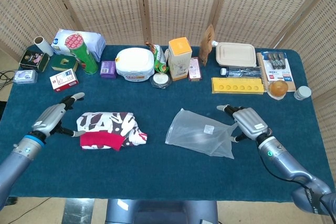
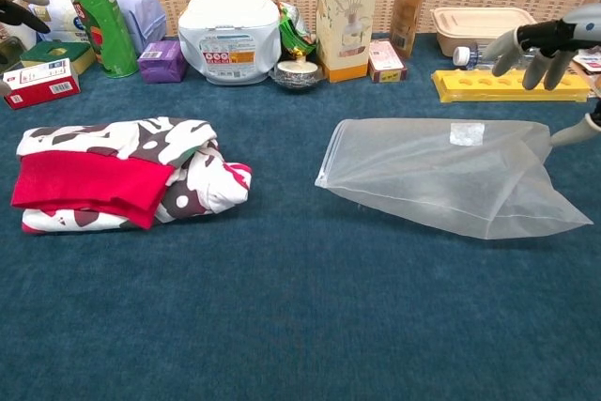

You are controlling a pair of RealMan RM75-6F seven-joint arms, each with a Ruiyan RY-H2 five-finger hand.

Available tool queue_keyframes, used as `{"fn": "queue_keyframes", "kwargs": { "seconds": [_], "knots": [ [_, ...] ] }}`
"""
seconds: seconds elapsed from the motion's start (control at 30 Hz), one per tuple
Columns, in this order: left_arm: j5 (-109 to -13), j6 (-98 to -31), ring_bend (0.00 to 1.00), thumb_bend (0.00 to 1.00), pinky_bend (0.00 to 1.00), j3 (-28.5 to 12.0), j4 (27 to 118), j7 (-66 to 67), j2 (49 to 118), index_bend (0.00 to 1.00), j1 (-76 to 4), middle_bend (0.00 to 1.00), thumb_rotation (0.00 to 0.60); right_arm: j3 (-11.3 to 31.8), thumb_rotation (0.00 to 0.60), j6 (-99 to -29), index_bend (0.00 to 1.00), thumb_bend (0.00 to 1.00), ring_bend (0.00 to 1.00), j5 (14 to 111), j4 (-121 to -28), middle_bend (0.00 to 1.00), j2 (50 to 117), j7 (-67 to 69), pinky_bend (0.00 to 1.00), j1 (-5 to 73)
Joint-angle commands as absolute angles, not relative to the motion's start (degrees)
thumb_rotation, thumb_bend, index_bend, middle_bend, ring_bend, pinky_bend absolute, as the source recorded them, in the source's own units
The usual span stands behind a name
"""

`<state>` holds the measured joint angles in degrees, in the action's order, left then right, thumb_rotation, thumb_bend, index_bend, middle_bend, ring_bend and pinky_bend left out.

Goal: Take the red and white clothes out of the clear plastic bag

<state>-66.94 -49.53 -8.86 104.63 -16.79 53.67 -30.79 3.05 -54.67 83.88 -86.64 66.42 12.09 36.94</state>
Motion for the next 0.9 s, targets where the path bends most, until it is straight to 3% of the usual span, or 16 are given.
{"fn": "queue_keyframes", "kwargs": {
  "seconds": [0.03,0.3,0.5,0.9],
  "knots": [
    [-69.2,-56.9,0.02,0.14,0.21,-8.0,105.7,-13.8,52.8,0.02,-26.8,0.14,0.6,4.1,0.6,-58.9,0.11,0.18,0.31,85.1,-85.8,0.19,66.1,18.2,0.3,35.1],
    [-72.8,-70.6,0.02,0.17,0.21,-5.5,105.2,-8.8,53.0,0.02,-18.8,0.14,0.6,5.1,0.6,-67.6,0.23,0.2,0.36,85.8,-80.5,0.29,68.1,23.4,0.34,30.7],
    [-74.8,-78.6,0.02,0.18,0.21,-3.4,101.7,-9.3,55.5,0.09,-12.8,0.14,0.6,4.2,0.6,-72.9,0.34,0.24,0.41,86.2,-74.5,0.37,69.9,23.1,0.36,26.7],
    [-78.3,-89.5,0.02,0.19,0.22,-0.1,94.3,-1.9,62.9,0.17,-4.3,0.14,0.6,2.5,0.6,-76.9,0.39,0.27,0.42,83.3,-69.2,0.39,70.9,23.0,0.36,19.0]
  ]
}}
